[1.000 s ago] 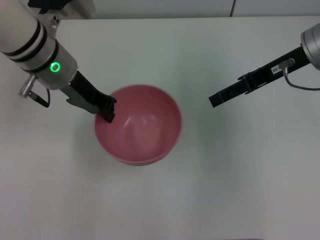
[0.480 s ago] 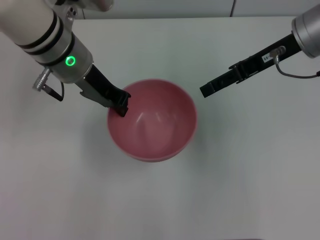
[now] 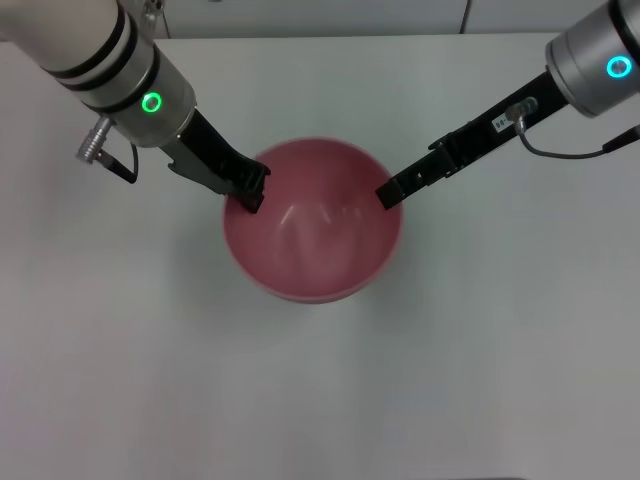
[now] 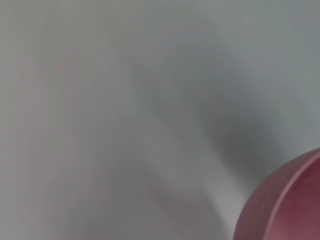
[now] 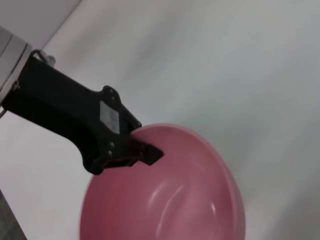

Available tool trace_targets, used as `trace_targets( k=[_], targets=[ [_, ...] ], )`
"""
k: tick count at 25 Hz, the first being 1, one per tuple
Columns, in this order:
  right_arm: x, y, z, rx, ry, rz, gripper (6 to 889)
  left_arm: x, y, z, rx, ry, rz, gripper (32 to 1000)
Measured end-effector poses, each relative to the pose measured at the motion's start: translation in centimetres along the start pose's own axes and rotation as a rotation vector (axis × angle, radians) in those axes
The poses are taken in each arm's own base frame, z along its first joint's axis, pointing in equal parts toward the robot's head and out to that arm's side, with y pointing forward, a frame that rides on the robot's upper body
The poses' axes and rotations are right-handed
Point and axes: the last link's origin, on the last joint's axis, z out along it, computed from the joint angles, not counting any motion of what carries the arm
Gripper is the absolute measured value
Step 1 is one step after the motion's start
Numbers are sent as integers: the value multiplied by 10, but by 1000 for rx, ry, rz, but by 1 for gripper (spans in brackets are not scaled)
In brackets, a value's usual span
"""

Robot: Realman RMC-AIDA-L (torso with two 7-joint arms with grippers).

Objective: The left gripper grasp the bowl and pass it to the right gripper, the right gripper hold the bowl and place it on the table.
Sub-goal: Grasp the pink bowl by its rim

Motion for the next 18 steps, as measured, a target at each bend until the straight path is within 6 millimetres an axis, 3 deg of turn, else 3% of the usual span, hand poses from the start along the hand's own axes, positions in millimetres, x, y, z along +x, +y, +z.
trace_targets(
  k=[18],
  targets=[
    [-7, 2, 24, 20, 51, -17, 814, 7, 6, -2, -2, 6, 21, 110]
  ],
)
